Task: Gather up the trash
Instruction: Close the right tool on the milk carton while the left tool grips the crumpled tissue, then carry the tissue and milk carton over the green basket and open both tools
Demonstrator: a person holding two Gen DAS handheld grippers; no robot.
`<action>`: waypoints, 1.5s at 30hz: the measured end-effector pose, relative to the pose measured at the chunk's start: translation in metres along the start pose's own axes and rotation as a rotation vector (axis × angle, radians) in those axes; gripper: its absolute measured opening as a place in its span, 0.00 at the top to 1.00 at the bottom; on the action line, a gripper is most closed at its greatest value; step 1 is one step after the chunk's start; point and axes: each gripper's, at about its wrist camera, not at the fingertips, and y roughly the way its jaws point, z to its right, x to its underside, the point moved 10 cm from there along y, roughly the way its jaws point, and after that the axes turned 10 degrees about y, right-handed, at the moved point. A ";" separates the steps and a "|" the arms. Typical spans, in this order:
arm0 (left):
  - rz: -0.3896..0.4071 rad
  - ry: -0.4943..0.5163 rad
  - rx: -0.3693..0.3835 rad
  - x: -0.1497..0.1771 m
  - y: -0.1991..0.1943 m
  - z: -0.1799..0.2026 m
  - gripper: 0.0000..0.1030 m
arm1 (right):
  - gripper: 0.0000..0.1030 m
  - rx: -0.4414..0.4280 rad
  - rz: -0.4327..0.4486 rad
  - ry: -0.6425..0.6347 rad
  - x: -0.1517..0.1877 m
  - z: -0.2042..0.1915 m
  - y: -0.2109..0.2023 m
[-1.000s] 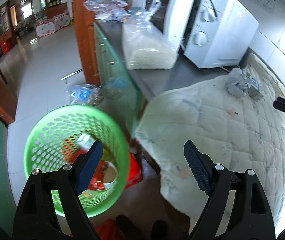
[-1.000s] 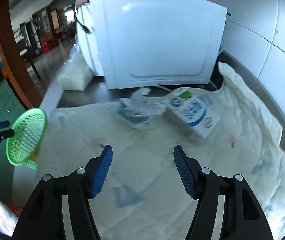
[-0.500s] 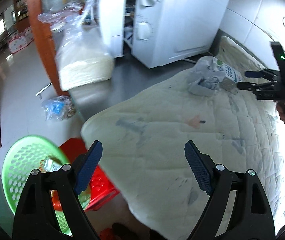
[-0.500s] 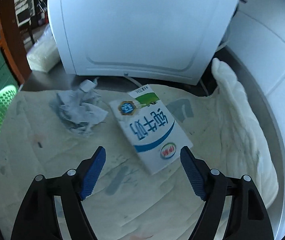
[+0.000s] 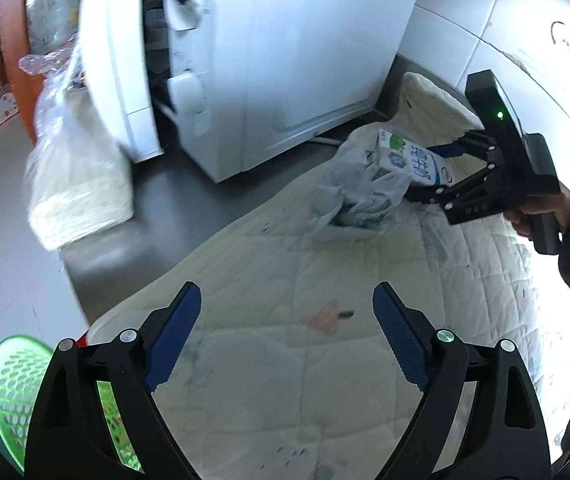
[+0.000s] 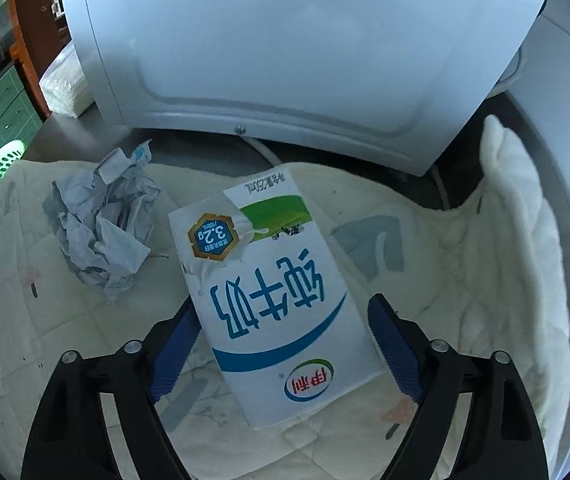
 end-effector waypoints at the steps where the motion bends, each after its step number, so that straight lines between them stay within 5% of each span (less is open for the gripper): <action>1: -0.002 0.003 0.005 -0.004 0.004 0.002 0.16 | 0.25 0.000 0.007 0.003 0.001 0.000 -0.001; 17: -0.028 0.043 0.096 -0.047 0.064 0.035 0.09 | 0.35 -0.037 0.033 0.159 0.060 0.006 -0.052; 28: -0.086 0.100 0.039 -0.053 0.109 0.047 0.07 | 0.36 -0.042 0.040 0.221 0.088 0.011 -0.064; 35: -0.039 0.145 0.010 -0.057 0.101 0.053 0.40 | 0.36 -0.044 0.046 0.224 0.090 0.002 -0.064; 45: 0.028 0.120 0.019 -0.050 0.054 0.051 0.51 | 0.37 -0.085 0.081 0.218 0.087 -0.033 -0.084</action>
